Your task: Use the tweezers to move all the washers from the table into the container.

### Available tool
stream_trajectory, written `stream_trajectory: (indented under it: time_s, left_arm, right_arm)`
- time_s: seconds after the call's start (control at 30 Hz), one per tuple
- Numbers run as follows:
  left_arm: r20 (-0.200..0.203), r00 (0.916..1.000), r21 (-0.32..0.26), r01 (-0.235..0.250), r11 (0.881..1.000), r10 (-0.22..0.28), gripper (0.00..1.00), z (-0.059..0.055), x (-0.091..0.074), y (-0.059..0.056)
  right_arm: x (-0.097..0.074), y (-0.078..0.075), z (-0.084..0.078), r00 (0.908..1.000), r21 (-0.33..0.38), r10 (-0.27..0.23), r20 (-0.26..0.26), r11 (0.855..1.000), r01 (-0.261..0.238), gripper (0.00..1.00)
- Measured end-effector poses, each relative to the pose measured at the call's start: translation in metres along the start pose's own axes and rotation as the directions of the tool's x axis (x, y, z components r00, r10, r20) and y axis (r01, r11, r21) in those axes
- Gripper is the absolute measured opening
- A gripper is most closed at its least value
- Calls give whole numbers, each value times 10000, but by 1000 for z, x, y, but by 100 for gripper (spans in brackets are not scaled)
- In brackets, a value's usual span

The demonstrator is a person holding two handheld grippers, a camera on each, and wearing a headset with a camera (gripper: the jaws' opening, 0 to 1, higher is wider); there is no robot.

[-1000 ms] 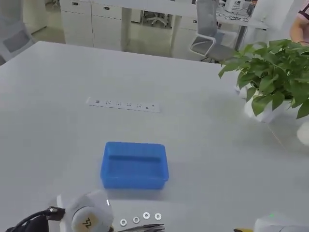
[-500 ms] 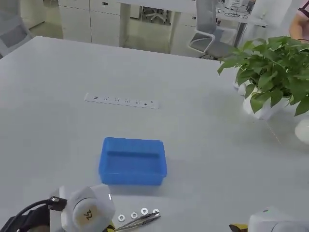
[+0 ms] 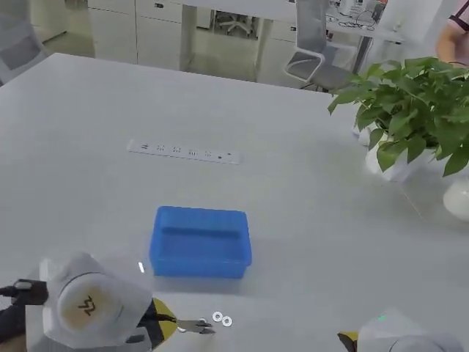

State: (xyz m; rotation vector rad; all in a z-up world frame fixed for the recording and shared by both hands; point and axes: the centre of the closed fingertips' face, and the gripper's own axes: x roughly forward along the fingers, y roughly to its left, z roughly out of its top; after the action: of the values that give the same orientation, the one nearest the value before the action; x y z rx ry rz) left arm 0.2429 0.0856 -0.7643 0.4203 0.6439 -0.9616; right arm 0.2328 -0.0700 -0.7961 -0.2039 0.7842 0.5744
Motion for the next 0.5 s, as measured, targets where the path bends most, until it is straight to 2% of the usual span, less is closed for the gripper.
stream_trajectory:
  time_s: [0.23, 0.33, 0.5]
  left_arm:
    - [247, 9993, 91, -287, 9995, 284, 0, 10, -13, 4]
    - [444, 9979, 122, -467, 9988, 461, 0, 15, -18, 9]
    - [534, 9970, 166, -565, 9983, 555, 0, 14, -20, 16]
  right_arm:
    - [-1, -1, 3, 9998, 253, 97, 184, 9996, -102, 74]
    - [0, 0, 1, 9999, 130, 93, 67, 9999, -93, 74]
    - [2, 3, 0, 9999, -157, 117, -37, 9998, -118, 74]
